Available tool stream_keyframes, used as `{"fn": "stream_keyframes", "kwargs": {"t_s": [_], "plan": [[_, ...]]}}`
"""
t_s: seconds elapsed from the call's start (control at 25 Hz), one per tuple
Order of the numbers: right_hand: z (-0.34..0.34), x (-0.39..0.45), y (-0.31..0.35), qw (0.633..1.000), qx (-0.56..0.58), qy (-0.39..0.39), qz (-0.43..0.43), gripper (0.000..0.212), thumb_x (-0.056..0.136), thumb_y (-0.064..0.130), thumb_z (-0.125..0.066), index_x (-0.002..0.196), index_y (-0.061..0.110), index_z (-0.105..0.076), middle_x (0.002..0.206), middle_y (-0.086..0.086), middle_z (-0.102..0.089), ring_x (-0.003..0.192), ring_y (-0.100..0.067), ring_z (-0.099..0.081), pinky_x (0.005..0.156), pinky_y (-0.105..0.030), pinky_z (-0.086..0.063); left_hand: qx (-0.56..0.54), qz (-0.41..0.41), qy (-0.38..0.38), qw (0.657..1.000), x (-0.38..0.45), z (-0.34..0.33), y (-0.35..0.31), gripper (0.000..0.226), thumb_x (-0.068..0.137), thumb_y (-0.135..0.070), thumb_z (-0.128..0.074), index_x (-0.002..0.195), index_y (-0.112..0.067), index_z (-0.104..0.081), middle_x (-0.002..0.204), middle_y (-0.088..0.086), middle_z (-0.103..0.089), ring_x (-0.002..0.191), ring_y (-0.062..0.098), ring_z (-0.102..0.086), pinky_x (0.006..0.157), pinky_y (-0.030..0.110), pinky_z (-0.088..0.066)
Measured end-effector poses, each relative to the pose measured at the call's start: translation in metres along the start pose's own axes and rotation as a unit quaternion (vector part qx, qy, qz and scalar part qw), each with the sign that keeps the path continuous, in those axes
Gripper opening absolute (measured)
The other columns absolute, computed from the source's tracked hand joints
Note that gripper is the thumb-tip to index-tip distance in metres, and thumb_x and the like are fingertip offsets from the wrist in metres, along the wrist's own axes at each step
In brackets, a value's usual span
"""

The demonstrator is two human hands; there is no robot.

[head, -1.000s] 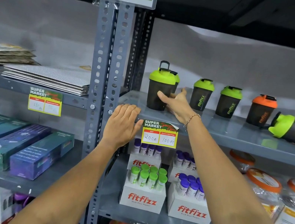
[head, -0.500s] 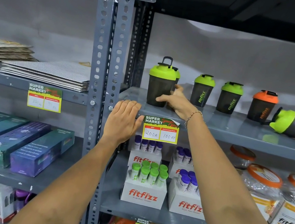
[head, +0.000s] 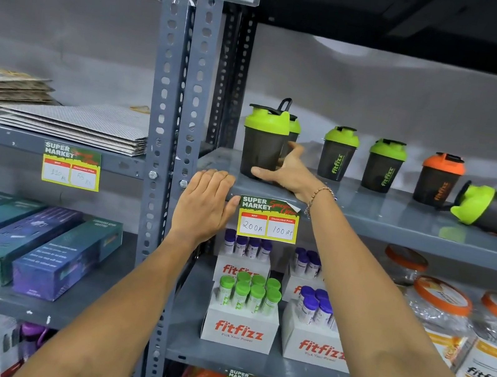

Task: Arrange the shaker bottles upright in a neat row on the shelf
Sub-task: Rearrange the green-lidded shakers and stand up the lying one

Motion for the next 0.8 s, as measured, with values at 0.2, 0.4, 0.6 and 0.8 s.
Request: {"fn": "stream_keyframes", "kwargs": {"t_s": [0.2,0.4,0.6,0.8], "plan": [[0.0007,-0.0006,0.0036,0.999,0.053,0.003,-0.007,0.11,0.074,0.001,-0.078,0.149,0.015,0.002,0.146,-0.019,-0.038,0.126,-0.027,-0.049,0.099,-0.038,-0.05,-0.003,0.002,0.006,1.0,-0.0002,0.0001,0.0002,0.044,0.096,-0.035,-0.035,0.11,-0.001,-0.06,0.109,0.016,-0.065,0.1,0.034,-0.06,0.094,0.04,-0.036],[-0.0009,-0.0013,0.004,1.0,0.021,0.007,0.002,0.107,0.069,0.009,-0.084,0.145,0.011,-0.008,0.128,-0.008,-0.052,0.116,-0.021,-0.053,0.09,-0.027,-0.052,-0.006,0.001,0.003,1.0,0.0003,0.0007,0.0,0.042,0.096,-0.034,-0.036,0.109,-0.001,-0.059,0.109,0.016,-0.065,0.099,0.035,-0.06,0.094,0.04,-0.036],[0.0012,0.0006,0.0009,1.0,0.014,0.014,-0.01,0.109,0.071,0.002,-0.079,0.148,0.013,-0.003,0.11,-0.003,-0.05,0.094,-0.013,-0.056,0.077,-0.022,-0.051,-0.01,0.001,-0.001,1.0,-0.0003,0.0006,-0.0009,0.041,0.096,-0.034,-0.036,0.109,-0.002,-0.058,0.108,0.016,-0.064,0.098,0.034,-0.06,0.095,0.039,-0.034],[-0.0014,-0.0001,0.0004,1.0,-0.019,0.019,-0.009,0.12,0.066,0.024,-0.087,0.149,0.011,-0.002,0.12,0.002,-0.04,0.114,-0.012,-0.041,0.1,-0.026,-0.042,-0.01,0.008,0.001,1.0,-0.0002,0.0009,-0.0004,0.041,0.096,-0.034,-0.036,0.109,-0.002,-0.058,0.108,0.016,-0.064,0.098,0.034,-0.06,0.095,0.039,-0.034]]}}
Point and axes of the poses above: each hand's wrist, its own x-axis towards the middle knuckle, its own z-axis out of the back of the hand, y = z × x, the point moved 7 cm from there along x, towards the middle knuckle
